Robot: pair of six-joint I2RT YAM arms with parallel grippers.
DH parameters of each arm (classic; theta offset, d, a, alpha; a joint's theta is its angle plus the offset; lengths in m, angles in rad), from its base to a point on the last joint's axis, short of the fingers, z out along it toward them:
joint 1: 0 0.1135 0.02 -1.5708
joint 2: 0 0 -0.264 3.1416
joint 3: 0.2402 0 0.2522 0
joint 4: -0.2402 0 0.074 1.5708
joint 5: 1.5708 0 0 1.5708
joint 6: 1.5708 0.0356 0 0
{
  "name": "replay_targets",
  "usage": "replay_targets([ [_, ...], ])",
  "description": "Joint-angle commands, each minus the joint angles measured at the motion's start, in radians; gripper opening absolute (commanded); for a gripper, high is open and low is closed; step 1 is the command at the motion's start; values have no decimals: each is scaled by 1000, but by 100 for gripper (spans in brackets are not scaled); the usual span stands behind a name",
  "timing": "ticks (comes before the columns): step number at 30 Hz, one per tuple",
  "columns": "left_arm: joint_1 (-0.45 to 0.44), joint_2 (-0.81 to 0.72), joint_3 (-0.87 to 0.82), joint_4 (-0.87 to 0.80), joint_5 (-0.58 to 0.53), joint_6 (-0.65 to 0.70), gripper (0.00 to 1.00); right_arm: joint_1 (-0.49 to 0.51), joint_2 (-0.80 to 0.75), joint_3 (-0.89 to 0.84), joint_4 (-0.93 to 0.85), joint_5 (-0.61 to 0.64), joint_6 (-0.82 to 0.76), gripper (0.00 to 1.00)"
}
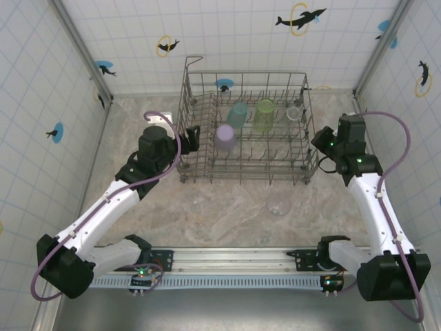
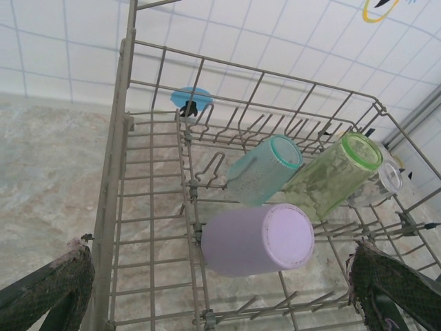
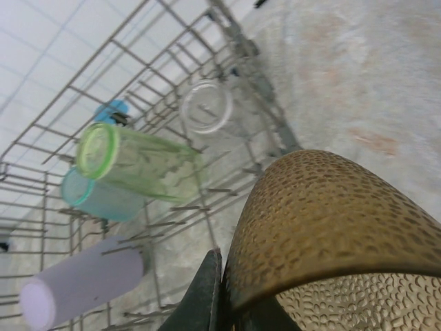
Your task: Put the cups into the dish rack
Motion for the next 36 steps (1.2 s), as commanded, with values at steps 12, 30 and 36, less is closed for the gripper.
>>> replay_targets([
  [12, 5, 116, 176, -58, 39, 17, 97, 40, 25, -74, 359, -264, -6, 0],
  [30, 5, 270, 316, -32, 176, -231, 97, 87, 106, -239, 860, -594, 142, 0],
  [36, 5, 317, 334, -8, 217, -298, 98, 129, 186, -244, 991, -661, 175, 0],
])
